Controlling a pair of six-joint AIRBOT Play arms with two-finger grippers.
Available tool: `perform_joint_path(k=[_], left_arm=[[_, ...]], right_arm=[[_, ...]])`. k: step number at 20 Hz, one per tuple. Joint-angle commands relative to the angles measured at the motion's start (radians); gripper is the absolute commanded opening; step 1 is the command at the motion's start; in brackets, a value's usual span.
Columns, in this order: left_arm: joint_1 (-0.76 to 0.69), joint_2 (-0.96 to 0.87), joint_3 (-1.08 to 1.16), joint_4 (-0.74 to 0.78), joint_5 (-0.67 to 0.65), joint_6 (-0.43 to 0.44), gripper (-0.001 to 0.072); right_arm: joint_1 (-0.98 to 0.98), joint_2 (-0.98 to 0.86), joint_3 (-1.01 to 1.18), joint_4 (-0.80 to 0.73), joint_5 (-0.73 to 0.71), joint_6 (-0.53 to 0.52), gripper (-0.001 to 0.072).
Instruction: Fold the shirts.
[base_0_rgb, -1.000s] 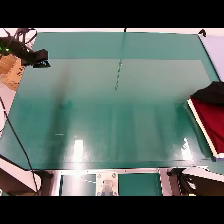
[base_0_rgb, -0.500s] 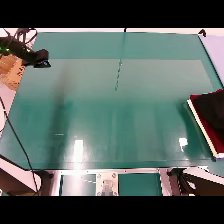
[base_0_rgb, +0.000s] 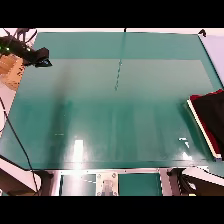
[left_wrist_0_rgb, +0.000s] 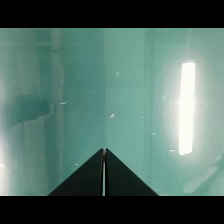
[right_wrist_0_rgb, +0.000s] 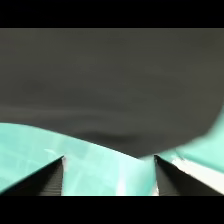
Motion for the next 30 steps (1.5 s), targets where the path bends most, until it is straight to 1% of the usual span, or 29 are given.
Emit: perform_joint_path(k=[1, 2, 4, 7, 9, 12, 15, 17, 20, 30], left_arm=[[-0.016, 0.026, -0.033, -0.015, -0.031, -0.017, 0.0026], [-0.03, 0.056, -0.079, -0.012, -0.03, -0.016, 0.0026], [-0.071, 0.122, -0.196, -0.009, -0.02, -0.01, 0.0026], [-0.143, 0.259, -0.434, -0.002, 0.056, 0.01, 0.0026], [-0.191, 0.375, -0.618, -0.002, 0.122, 0.01, 0.0026], [-0.254, 0.561, -0.885, -0.003, 0.205, 0.009, 0.0027], [-0.275, 0.698, -1.054, -0.011, 0.262, 0.006, 0.0026], [-0.275, 0.724, -1.078, -0.01, 0.259, 0.006, 0.0027], [-0.275, 0.724, -1.078, -0.01, 0.258, 0.008, 0.0027], [-0.275, 0.724, -1.078, -0.011, 0.26, 0.01, 0.0027]], right_arm=[[0.133, -0.001, 0.097, 0.103, -0.063, 0.001, 0.0162], [0.186, 0.0, 0.097, 0.102, -0.074, 0.0, 0.0023], [0.283, -0.001, 0.081, 0.102, -0.092, 0.001, 0.0015], [0.462, 0.028, 0.002, 0.103, -0.148, 0.001, 0.0012], [0.605, 0.086, -0.108, 0.103, -0.211, 0.0, 0.0013], [0.823, 0.227, -0.35, 0.103, -0.321, 0.002, 0.0013], [1.007, 0.343, -0.557, 0.103, -0.429, 0.036, 0.0012], [1.078, 0.363, -0.606, 0.108, -0.475, 0.043, 0.0012], [1.132, 0.362, -0.606, 0.111, -0.476, 0.042, 0.0013], [1.139, 0.362, -0.606, 0.111, -0.476, 0.042, 0.0013]])
